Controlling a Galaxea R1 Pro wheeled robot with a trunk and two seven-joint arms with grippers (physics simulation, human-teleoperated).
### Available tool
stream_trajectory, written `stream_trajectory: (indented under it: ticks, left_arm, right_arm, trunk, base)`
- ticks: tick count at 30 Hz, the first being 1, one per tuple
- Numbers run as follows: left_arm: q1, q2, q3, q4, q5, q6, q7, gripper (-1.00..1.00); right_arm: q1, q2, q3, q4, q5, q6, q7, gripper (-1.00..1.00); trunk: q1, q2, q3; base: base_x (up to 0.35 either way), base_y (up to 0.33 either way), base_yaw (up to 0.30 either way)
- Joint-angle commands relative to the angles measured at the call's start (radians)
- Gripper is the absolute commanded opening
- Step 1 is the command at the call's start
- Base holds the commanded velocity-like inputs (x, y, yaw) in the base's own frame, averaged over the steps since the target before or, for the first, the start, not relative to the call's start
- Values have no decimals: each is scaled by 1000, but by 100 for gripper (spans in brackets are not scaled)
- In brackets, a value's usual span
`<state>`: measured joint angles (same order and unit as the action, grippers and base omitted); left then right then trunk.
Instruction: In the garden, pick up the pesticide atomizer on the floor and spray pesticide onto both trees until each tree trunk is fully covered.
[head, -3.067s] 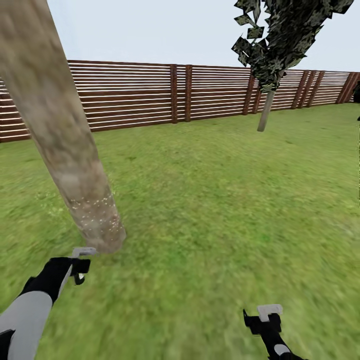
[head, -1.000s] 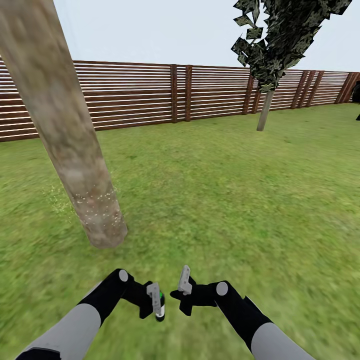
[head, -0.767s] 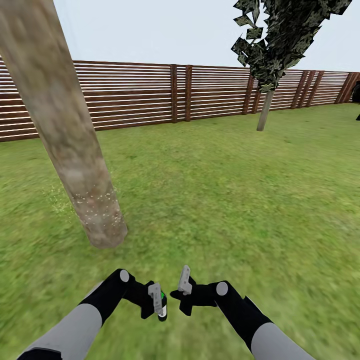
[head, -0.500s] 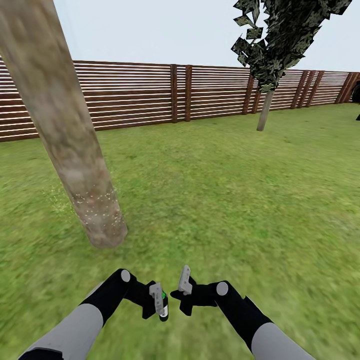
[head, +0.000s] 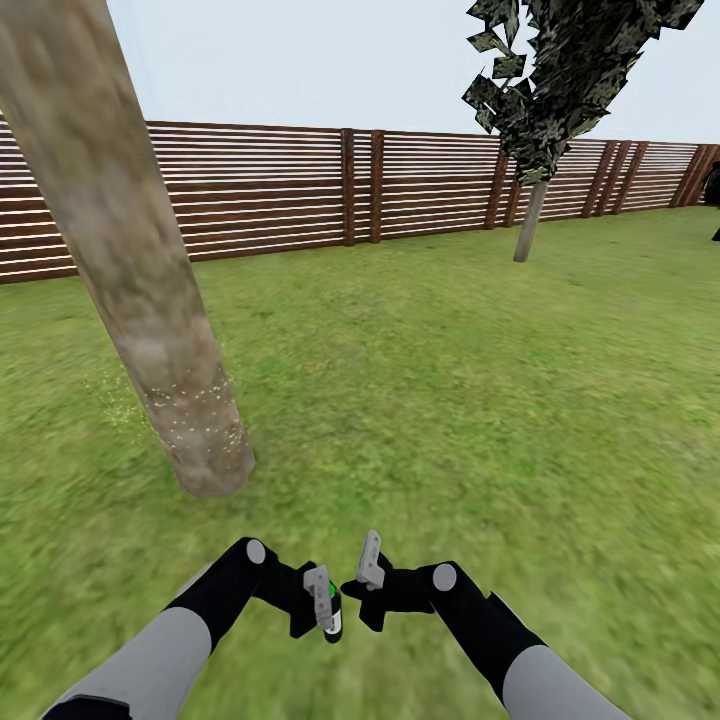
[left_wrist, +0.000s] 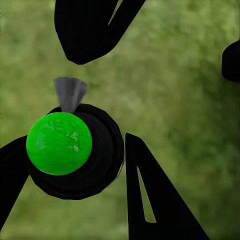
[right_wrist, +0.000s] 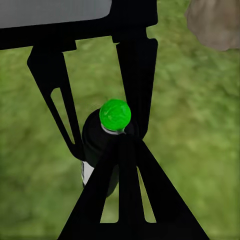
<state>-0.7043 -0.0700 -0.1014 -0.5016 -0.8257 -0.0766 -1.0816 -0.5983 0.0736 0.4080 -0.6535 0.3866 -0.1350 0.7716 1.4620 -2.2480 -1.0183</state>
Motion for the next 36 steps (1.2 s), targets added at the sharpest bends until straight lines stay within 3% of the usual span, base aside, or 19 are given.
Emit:
stream_trajectory:
  ticks: [1, 12, 23, 24, 29, 33, 34, 36]
  left_arm:
    - [0, 1, 0, 0, 0, 0, 0, -100]
    - [0, -10, 1, 0, 2, -3, 0, -100]
    - [-1, -3, 5, 0, 3, -4, 0, -100]
    - [-1, 4, 6, 0, 2, -5, 0, -100]
    - [-1, 93, 6, -1, -9, -5, -1, -100]
    - [-1, 183, 6, -2, -13, -4, -3, -100]
    - [-1, 210, 6, -2, -12, -4, -4, -100]
    - [-1, 260, 6, -2, -12, -4, -12, -100]
  right_arm:
    - [0, 0, 0, 0, 0, 0, 0, -100]
    - [0, 0, -1, 0, 0, 0, 0, -100]
    - [0, 0, -2, 0, 0, 0, 0, -100]
    - [0, 0, -2, 0, 0, 0, 0, -100]
    - [0, -1, -2, 1, 1, 0, 0, -100]
    - [0, -8, -2, 2, 1, 0, -1, -100]
    - [0, -9, -3, 4, 2, 0, -1, 100]
    - [0, -12, -2, 8, 2, -1, -1, 100]
  trunk:
    - [0, 0, 0]
    - [0, 0, 0]
    - [0, 0, 0]
    - [0, 0, 0]
    - [0, 0, 0]
    - [0, 0, 0]
    - [0, 0, 0]
    - [0, 0, 0]
  base:
    - [0, 0, 0]
    - [0, 0, 0]
    - [0, 0, 0]
    - [0, 0, 0]
    - [0, 0, 0]
    - [0, 0, 0]
    - [0, 0, 0]
    - [0, 0, 0]
